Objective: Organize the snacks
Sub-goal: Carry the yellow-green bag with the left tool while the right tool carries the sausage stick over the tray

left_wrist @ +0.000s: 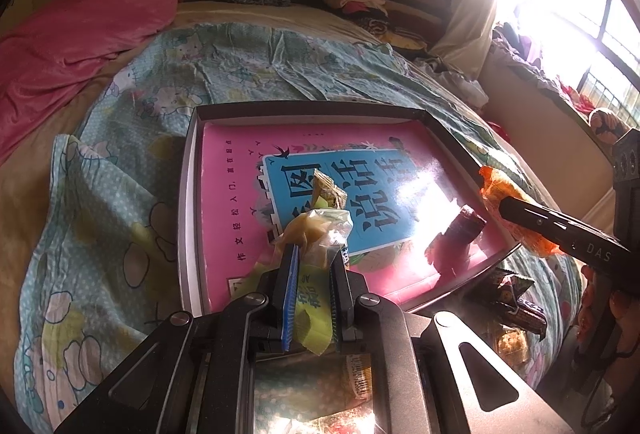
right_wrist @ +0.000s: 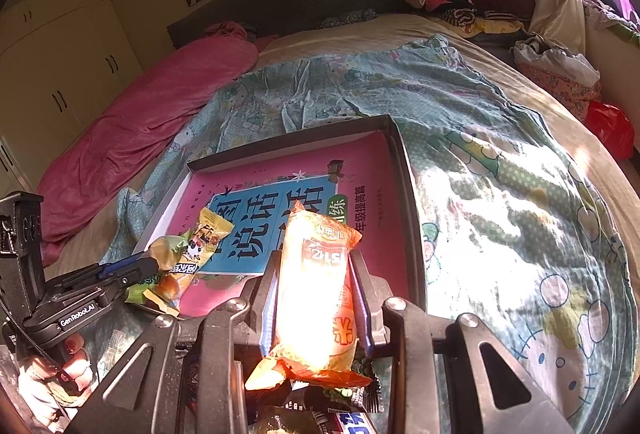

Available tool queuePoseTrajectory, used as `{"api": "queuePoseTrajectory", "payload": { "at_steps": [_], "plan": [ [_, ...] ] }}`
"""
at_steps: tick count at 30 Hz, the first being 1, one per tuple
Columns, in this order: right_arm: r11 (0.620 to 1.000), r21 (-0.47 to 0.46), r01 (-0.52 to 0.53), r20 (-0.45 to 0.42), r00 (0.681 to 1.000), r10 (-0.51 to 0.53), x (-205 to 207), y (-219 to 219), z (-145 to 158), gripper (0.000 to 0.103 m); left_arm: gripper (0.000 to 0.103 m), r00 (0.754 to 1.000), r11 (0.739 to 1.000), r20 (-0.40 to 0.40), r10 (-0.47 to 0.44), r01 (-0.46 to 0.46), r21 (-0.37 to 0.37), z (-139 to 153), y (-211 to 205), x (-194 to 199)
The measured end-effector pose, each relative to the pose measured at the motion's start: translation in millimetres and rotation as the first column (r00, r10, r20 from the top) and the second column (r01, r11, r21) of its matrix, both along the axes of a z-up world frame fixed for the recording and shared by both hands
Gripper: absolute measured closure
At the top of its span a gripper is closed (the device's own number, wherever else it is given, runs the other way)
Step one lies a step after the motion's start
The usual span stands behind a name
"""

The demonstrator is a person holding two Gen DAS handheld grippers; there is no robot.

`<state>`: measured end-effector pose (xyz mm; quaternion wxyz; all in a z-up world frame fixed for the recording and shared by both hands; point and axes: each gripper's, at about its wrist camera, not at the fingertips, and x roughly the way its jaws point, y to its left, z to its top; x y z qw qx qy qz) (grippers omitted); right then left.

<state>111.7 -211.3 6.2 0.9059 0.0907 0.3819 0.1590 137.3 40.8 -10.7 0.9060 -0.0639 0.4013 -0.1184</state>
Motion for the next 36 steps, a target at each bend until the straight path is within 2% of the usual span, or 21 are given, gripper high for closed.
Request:
{"api": "queuePoseTrajectory", "payload": {
  "at_steps": [25,36],
  "plan": [
    [0.998,-0.067,0.007,-0.011,1.000,-0.008,13.7,6.9,-12.2,0.071,0.089,1.000,1.000,0.006,-0.010,0.010,0.009,2.0,-2.6,-2.4],
    [0.994,-0.103,0.036,-0.010,0.999,-0.038,21.1,7.8,-16.3,0.071,0.089,1.000,1.000,0.010,0.014,-0.014,0.003,3.1,3.6,-1.8]
  ]
}}
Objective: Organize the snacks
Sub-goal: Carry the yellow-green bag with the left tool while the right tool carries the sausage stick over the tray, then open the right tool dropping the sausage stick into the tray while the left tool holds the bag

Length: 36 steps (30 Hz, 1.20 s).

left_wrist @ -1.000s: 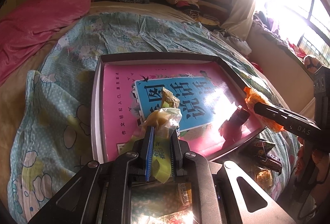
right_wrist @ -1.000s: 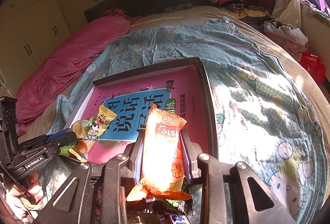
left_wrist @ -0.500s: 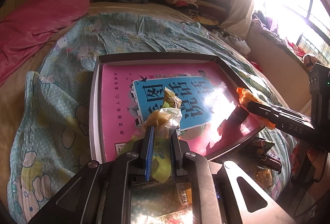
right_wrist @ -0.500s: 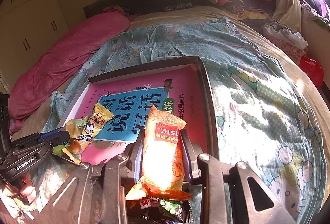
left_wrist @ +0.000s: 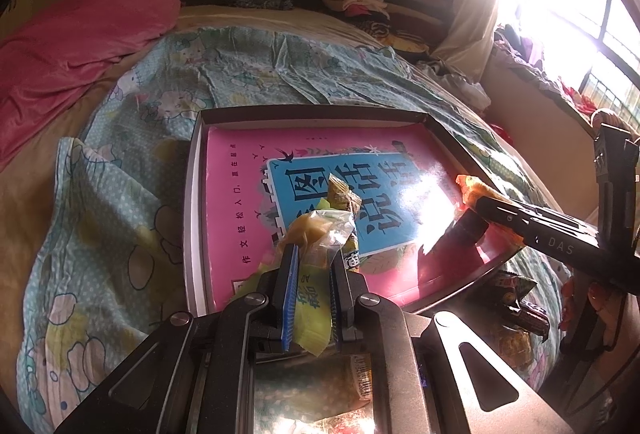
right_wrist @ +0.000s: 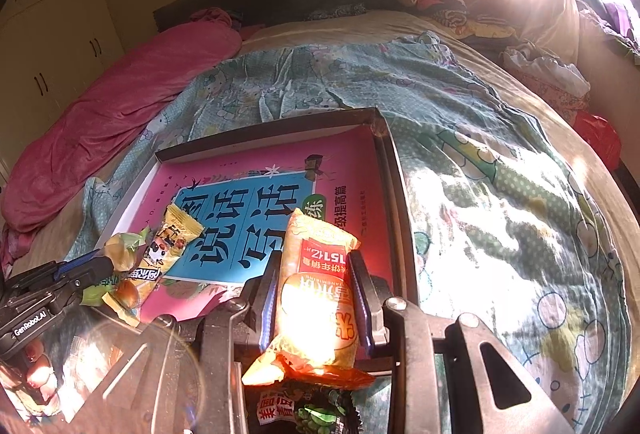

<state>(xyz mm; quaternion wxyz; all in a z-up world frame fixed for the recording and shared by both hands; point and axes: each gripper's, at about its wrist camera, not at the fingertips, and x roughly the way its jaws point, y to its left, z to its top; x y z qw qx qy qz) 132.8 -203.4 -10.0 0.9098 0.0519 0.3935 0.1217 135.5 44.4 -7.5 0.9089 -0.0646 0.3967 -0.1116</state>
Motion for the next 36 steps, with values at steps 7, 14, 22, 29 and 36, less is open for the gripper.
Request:
{"api": "queuePoseTrajectory", "payload": {
  "at_steps": [7,14,22,29,36],
  "plan": [
    [1.000,-0.020,0.013,0.003,1.000,-0.012,-1.3,-2.5,-0.6,0.071,0.089,1.000,1.000,-0.003,0.013,-0.013,-0.001,-1.3,3.7,2.3],
    [1.000,0.018,0.020,-0.012,1.000,-0.020,-2.4,-8.3,-2.7,0.068,0.089,1.000,1.000,-0.005,-0.010,0.010,0.009,-3.2,-1.9,0.7],
    [0.999,0.037,0.028,-0.012,1.000,-0.028,-8.4,-12.5,-1.6,0.058,0.088,1.000,1.000,-0.007,-0.027,0.027,0.013,-4.2,-5.7,0.1],
    [0.999,0.023,0.026,0.003,1.000,-0.026,-20.2,-12.1,5.9,0.054,0.087,1.000,1.000,-0.010,-0.024,0.024,0.011,-4.1,-5.2,-0.5],
    [1.000,0.005,-0.008,0.041,0.999,0.007,-40.8,-7.8,17.7,0.054,0.087,1.000,1.000,-0.009,-0.020,0.020,0.009,-4.0,-4.2,-1.5]
  ]
}}
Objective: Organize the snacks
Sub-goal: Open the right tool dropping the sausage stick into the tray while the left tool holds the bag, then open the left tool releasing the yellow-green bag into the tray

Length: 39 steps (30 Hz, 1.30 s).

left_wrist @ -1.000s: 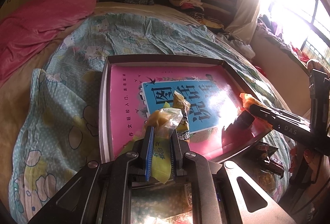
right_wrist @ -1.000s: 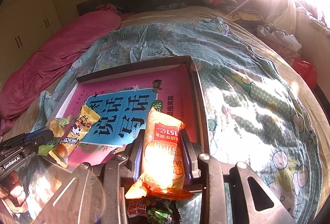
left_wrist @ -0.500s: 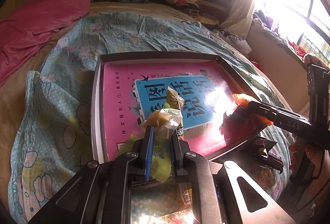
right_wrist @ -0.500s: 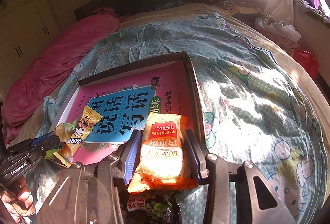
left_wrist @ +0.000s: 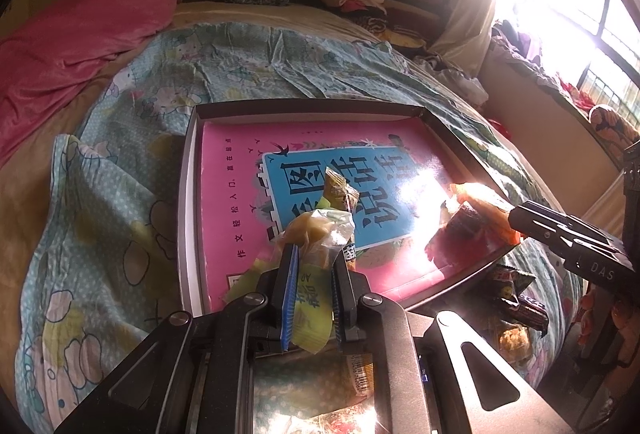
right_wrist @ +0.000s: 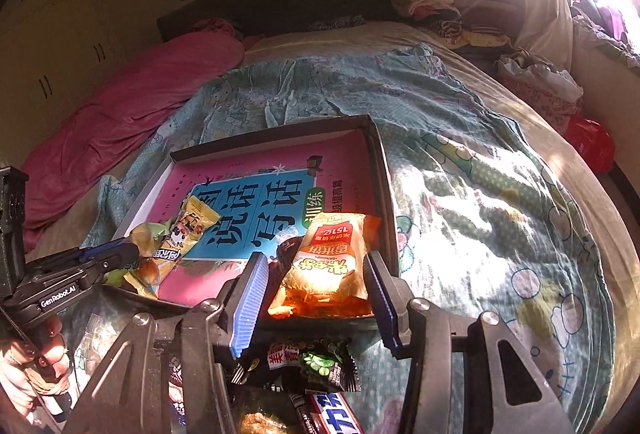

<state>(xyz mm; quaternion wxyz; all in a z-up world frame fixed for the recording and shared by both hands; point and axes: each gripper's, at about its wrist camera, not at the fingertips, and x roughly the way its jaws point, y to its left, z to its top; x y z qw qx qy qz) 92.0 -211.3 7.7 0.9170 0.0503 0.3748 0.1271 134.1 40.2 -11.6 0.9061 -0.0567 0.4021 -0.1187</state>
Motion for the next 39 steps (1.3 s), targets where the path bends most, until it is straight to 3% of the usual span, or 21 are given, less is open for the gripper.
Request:
{"api": "queuePoseTrajectory", "payload": {
  "at_steps": [10,21,23,27,39],
  "plan": [
    [0.999,-0.015,-0.049,-0.012,0.999,0.049,0.1,15.1,-3.6,0.053,0.087,1.000,1.000,-0.003,0.002,-0.002,-0.002,-0.5,1.6,-0.7],
    [1.000,-0.011,-0.019,-0.053,0.998,0.019,6.9,10.3,-14.6,0.053,0.082,1.000,1.000,-0.014,0.005,-0.005,-0.009,-1.8,2.5,-0.2],
    [1.000,-0.010,-0.016,-0.054,0.998,0.015,7.0,9.7,-14.6,0.053,0.079,1.000,1.000,-0.016,0.009,-0.010,-0.012,-1.9,3.4,0.3],
    [1.000,-0.013,-0.015,-0.049,0.999,0.014,6.0,9.6,-12.8,0.051,0.063,1.000,1.000,-0.009,0.015,-0.015,-0.019,0.7,5.1,0.1],
    [0.999,-0.037,-0.002,-0.015,1.000,0.002,1.6,10.2,-4.0,0.043,0.042,1.000,1.000,0.009,0.014,-0.014,-0.018,8.5,5.9,-3.9]
  ]
}}
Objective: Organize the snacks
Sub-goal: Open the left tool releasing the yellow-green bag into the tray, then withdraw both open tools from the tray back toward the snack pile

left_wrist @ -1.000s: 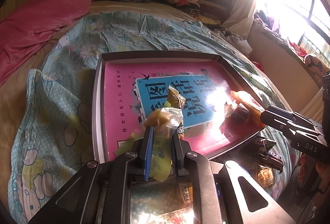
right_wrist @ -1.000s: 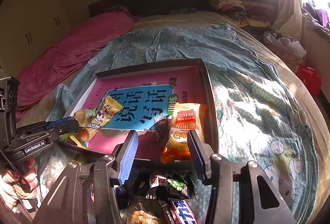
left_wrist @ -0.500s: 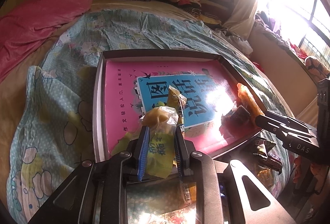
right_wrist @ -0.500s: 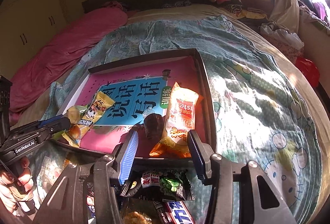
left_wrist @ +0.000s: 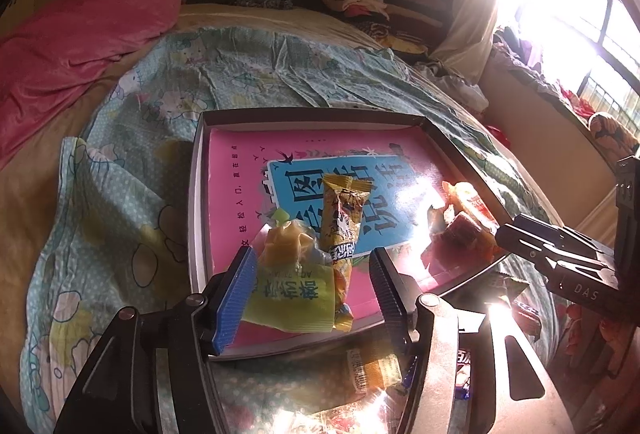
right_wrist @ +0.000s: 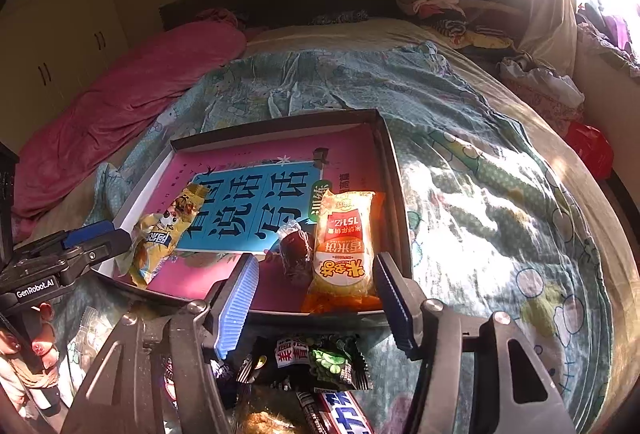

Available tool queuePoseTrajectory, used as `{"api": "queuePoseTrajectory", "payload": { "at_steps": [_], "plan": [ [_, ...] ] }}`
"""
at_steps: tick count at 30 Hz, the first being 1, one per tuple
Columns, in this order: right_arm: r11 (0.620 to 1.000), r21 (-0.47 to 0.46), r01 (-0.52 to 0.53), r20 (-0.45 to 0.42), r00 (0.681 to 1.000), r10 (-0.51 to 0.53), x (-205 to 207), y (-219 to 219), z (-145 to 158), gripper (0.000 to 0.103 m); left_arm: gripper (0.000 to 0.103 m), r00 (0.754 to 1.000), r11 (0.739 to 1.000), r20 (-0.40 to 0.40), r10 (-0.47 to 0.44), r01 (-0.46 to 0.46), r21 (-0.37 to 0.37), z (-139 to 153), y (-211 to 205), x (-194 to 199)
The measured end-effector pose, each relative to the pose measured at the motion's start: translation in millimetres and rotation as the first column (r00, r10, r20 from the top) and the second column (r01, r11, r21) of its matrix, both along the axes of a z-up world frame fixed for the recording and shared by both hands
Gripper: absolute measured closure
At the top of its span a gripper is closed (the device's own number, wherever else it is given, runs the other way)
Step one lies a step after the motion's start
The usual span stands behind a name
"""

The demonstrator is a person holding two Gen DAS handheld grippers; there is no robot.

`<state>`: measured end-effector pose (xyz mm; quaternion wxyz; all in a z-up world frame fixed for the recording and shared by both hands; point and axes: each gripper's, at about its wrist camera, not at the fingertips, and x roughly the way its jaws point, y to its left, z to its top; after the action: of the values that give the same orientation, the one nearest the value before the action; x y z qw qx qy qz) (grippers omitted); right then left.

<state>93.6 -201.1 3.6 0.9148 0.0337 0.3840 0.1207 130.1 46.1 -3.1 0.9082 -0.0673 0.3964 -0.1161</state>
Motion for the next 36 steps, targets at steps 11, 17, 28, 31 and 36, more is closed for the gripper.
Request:
{"api": "queuePoseTrajectory", "payload": {
  "at_steps": [11,17,28,31,36],
  "plan": [
    [1.000,-0.009,0.024,0.023,0.999,-0.024,-3.5,-3.9,5.4,0.039,0.028,1.000,0.999,0.025,0.012,-0.011,-0.039,9.5,7.5,-5.3],
    [1.000,-0.016,0.026,0.037,0.999,-0.025,-5.4,-1.6,9.0,0.036,0.027,0.999,0.999,0.042,0.016,-0.014,-0.042,15.5,9.6,-9.0],
    [1.000,-0.013,0.025,0.066,0.998,-0.025,-7.8,0.4,15.5,0.032,0.026,0.998,0.999,0.059,0.017,-0.015,-0.043,22.3,12.7,-17.7],
    [1.000,-0.013,0.019,0.074,0.997,-0.018,-9.2,1.6,17.3,0.031,0.026,0.998,0.999,0.061,0.014,-0.012,-0.042,22.5,12.1,-19.3],
    [1.000,-0.010,0.008,0.090,0.996,-0.007,-14.7,3.7,21.0,0.027,0.026,0.998,0.999,0.065,0.004,-0.002,-0.036,24.0,8.9,-23.8]
  ]
}}
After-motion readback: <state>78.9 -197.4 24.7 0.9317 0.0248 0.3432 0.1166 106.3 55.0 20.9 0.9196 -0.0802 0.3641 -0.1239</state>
